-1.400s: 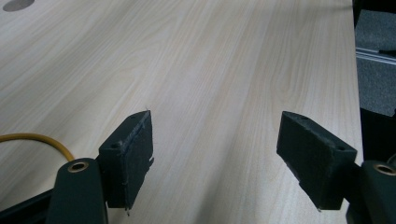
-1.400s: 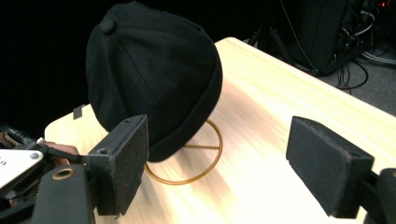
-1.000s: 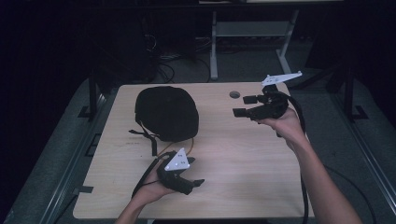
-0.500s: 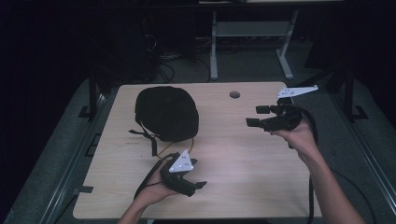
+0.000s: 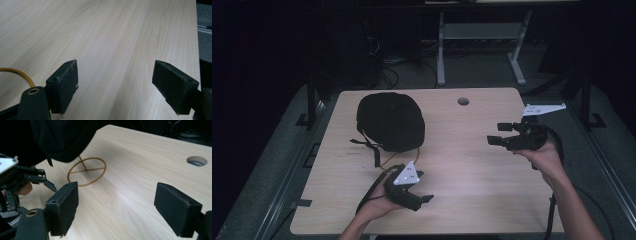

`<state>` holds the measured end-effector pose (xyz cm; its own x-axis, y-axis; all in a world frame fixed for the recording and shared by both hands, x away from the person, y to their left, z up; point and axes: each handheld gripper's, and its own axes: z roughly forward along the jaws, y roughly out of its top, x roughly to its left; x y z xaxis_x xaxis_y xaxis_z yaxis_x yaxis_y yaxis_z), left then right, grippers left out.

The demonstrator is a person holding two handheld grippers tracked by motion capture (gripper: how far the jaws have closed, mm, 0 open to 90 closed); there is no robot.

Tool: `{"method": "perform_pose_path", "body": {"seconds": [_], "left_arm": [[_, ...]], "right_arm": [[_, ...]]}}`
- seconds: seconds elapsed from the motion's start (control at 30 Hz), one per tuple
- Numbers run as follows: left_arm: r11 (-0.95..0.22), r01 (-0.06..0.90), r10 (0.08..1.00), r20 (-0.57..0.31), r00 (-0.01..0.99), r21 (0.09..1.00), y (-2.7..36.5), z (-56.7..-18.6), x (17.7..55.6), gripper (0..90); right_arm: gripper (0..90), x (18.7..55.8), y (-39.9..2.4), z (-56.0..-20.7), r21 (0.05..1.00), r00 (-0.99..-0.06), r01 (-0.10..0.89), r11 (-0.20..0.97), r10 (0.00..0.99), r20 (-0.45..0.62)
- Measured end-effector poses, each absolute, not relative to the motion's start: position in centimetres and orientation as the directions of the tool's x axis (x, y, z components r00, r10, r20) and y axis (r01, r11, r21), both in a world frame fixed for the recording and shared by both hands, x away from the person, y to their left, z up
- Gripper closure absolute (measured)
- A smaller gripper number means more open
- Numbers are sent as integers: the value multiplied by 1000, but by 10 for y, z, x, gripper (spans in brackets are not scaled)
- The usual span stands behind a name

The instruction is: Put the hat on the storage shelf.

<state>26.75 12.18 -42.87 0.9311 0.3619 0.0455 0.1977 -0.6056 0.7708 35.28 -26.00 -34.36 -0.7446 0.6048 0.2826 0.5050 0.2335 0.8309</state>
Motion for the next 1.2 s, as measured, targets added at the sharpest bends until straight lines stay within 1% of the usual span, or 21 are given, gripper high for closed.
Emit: {"method": "perform_pose_path", "body": {"seconds": [0.27, 0.37, 0.6, 0.83, 1.2], "left_arm": [[-600, 203, 364, 38, 931, 774, 121, -430, 268, 208], [-606, 208, 366, 37, 930, 768, 121, -431, 269, 207], [-612, 214, 364, 31, 931, 762, 119, -432, 269, 207], [-620, 207, 350, 31, 936, 757, 118, -434, 268, 207], [-624, 200, 340, 32, 940, 755, 116, -435, 266, 206]], "right_arm": [[184, 340, -272, -363, 816, -734, 525, 241, 614, 291], [183, 336, -280, -371, 814, -719, 540, 213, 620, 315], [181, 330, -290, -382, 807, -702, 556, 200, 632, 328], [178, 319, -303, -403, 794, -673, 582, 175, 651, 350], [179, 298, -311, -428, 784, -664, 598, 166, 650, 369]]}}
